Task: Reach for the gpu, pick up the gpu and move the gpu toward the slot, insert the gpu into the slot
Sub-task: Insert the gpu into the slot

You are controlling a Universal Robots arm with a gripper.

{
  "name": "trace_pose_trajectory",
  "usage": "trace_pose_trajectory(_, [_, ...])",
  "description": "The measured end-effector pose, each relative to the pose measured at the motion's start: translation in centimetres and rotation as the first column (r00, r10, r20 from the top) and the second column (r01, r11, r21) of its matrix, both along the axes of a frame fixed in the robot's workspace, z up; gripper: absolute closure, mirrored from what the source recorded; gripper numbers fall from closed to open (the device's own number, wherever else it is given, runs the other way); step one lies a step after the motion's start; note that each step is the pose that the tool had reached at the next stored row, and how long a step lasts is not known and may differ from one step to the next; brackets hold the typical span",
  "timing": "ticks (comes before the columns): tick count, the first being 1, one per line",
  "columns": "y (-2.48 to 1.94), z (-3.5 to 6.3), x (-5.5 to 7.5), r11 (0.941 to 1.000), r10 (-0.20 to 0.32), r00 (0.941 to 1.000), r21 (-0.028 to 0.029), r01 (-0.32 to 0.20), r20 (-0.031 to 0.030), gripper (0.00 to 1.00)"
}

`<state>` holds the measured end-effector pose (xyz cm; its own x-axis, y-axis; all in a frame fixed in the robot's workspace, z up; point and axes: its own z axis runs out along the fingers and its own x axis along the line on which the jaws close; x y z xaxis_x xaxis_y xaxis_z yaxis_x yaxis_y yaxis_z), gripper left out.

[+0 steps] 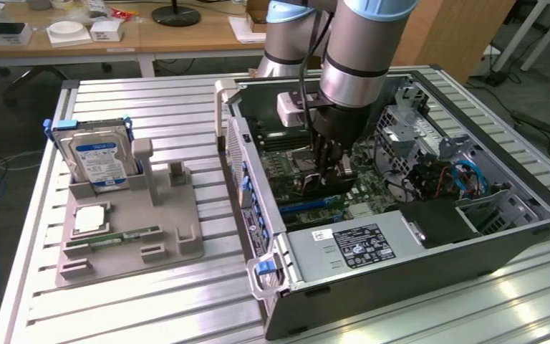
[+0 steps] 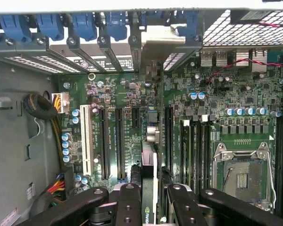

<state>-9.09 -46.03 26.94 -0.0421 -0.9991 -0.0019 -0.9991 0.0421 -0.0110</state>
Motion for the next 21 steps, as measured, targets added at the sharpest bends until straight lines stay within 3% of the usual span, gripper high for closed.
trace_pose_trajectory(21, [-0.04, -0.47, -0.04, 1.0, 0.0, 1.0, 0.0003, 0.0, 0.0002, 0.74])
